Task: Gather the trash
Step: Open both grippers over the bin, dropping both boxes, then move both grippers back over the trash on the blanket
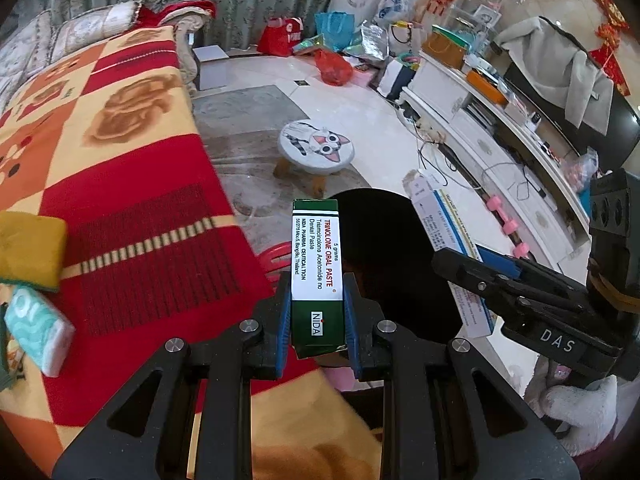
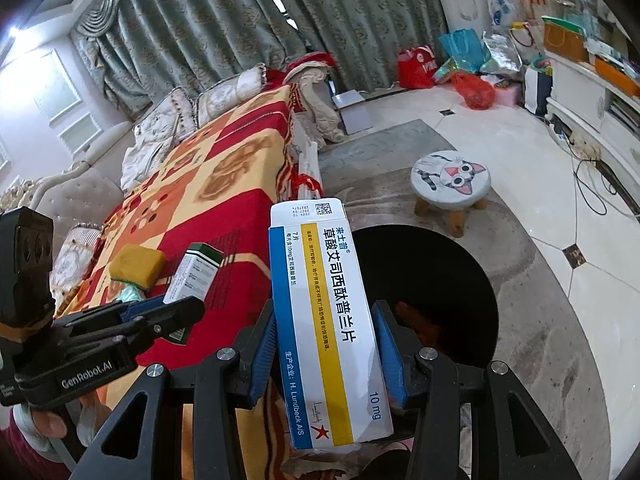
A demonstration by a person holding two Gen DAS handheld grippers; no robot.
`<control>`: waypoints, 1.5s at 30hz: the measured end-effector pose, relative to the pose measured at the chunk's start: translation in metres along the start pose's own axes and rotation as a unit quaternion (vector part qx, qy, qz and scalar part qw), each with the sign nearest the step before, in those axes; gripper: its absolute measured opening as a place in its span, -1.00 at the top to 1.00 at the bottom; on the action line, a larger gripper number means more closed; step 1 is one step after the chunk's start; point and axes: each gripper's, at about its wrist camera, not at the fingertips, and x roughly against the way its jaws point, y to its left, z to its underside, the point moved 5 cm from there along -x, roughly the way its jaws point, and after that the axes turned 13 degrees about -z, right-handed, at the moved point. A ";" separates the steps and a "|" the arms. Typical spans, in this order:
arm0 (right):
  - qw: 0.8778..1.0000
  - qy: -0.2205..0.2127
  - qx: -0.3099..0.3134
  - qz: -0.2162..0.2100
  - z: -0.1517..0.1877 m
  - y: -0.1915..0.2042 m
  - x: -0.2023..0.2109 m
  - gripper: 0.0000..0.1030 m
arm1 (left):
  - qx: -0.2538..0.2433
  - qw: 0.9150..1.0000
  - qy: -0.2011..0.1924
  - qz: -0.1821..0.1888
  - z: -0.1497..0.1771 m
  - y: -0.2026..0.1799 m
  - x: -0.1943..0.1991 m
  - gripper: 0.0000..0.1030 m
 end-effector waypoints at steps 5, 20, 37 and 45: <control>1.000 -0.001 -0.006 0.003 0.000 -0.007 0.000 0.13 | -0.007 1.000 0.006 0.008 -0.002 -0.014 -0.008 0.60; 0.999 -0.004 -0.037 0.011 -0.004 -0.029 -0.003 0.13 | 0.001 0.999 0.017 0.049 -0.009 -0.030 -0.024 0.57; 0.999 0.005 -0.034 0.009 -0.001 -0.013 -0.012 -0.24 | 0.020 1.000 0.019 0.012 0.001 -0.005 -0.010 0.21; 1.000 0.021 -0.002 0.002 0.002 0.020 -0.026 -0.24 | 0.038 0.999 0.004 -0.037 0.018 0.040 0.009 0.21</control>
